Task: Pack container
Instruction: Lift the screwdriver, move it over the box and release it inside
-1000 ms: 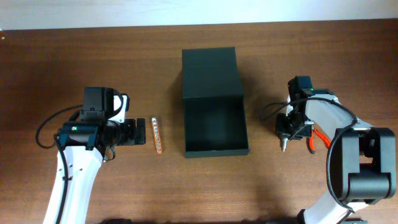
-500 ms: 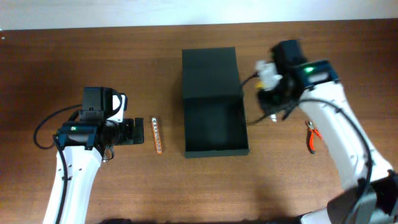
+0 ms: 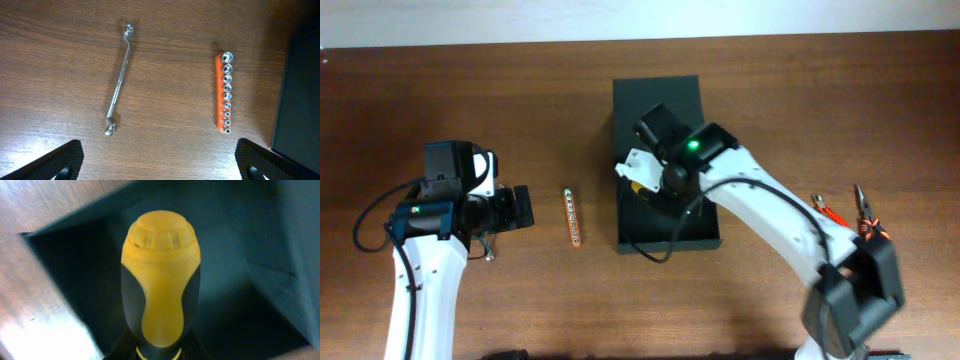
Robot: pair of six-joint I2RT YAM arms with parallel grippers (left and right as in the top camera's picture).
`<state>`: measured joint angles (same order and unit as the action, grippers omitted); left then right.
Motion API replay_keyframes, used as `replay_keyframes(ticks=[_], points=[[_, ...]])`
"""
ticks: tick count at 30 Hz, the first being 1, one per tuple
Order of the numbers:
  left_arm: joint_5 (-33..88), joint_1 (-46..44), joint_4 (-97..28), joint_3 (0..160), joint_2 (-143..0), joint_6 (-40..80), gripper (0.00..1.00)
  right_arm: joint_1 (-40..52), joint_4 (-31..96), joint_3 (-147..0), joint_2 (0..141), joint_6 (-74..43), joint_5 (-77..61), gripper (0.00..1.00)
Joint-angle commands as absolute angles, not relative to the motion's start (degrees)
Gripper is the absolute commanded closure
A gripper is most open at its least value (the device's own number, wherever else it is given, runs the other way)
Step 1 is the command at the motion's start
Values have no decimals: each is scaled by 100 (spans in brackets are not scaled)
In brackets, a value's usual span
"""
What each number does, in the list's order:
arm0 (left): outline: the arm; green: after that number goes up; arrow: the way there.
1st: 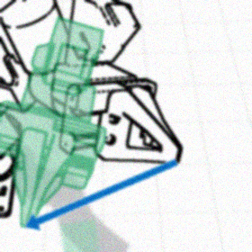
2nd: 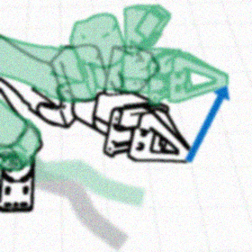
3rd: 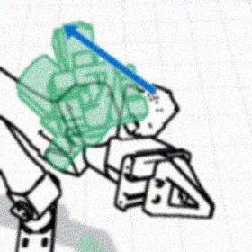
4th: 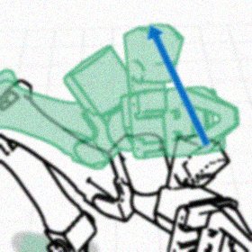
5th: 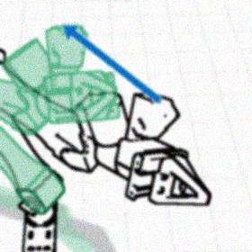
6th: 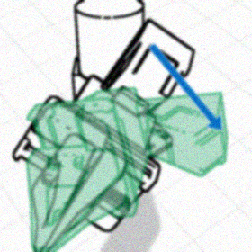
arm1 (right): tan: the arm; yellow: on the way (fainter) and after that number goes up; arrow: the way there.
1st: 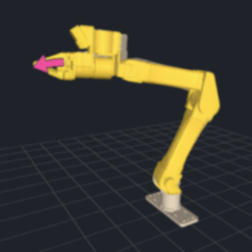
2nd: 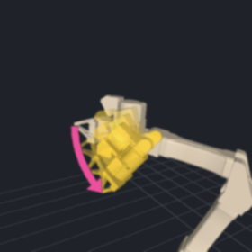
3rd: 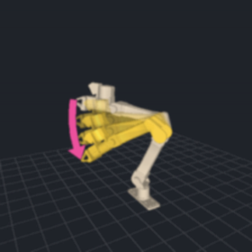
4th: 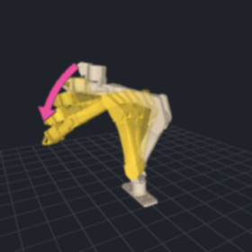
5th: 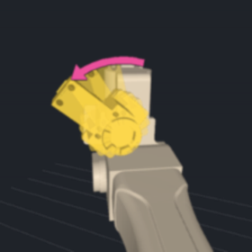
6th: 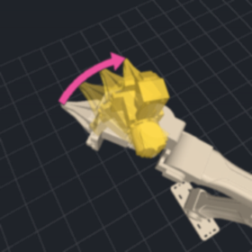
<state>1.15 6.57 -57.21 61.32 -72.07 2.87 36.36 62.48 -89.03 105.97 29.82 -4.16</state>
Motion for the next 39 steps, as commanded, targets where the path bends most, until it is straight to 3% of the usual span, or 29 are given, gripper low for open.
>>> replay_keyframes(ticks=[1, 7, 9, 10, 11, 13, 15, 18, 21, 25, 29, 35, 39], points=[[196, 690, -5684, 6230, -7199, 344, 1, 3632, 6125, -8901, 11091, 3129, -580, 96], [196, 690, -5686, 6230, -7199, 344, 1, 3627, 6053, -8901, 11740, 3122, -609, 96], [196, 690, -5686, 6230, -7199, 344, 1, 3627, 6066, -8901, 11837, 3109, -604, 90], [196, 690, -5686, 6230, -7199, 344, 1, 3627, 6080, -8901, 11848, 3109, -604, 83], [196, 687, -5686, 6230, -7199, 344, 1, 3625, 6082, -8903, 11848, 3109, -600, 60], [196, 687, -5686, 6230, -7199, 344, 1, 3625, 6088, -8917, 11819, 3079, -596, 47], [196, 687, -5686, 6230, -7199, 344, 1, 3583, 6145, -8982, 11764, 2786, -530, 23], [198, 687, -5688, 6230, -7199, 344, 1, 3424, 6455, -9268, 11653, 2532, -534, 16], [198, 687, -5688, 6230, -7199, 344, 1, 3011, 7122, -10071, 11306, 2139, -421, 2], [198, 687, -5688, 6230, -7199, 344, 1, 2344, 7863, -11168, 10755, 1081, 193, 1], [198, 687, -5688, 6230, -7199, 344, 1, 860, 9011, -11861, 9867, -1017, 565, 1], [196, 687, -5669, 6230, -7199, 344, 1, -856, 9734, -11528, 8941, -775, 123, 1], [198, 687, -5640, 6230, -7199, 344, 1, -1288, 9529, -9393, 7505, -731, -19, 1]])
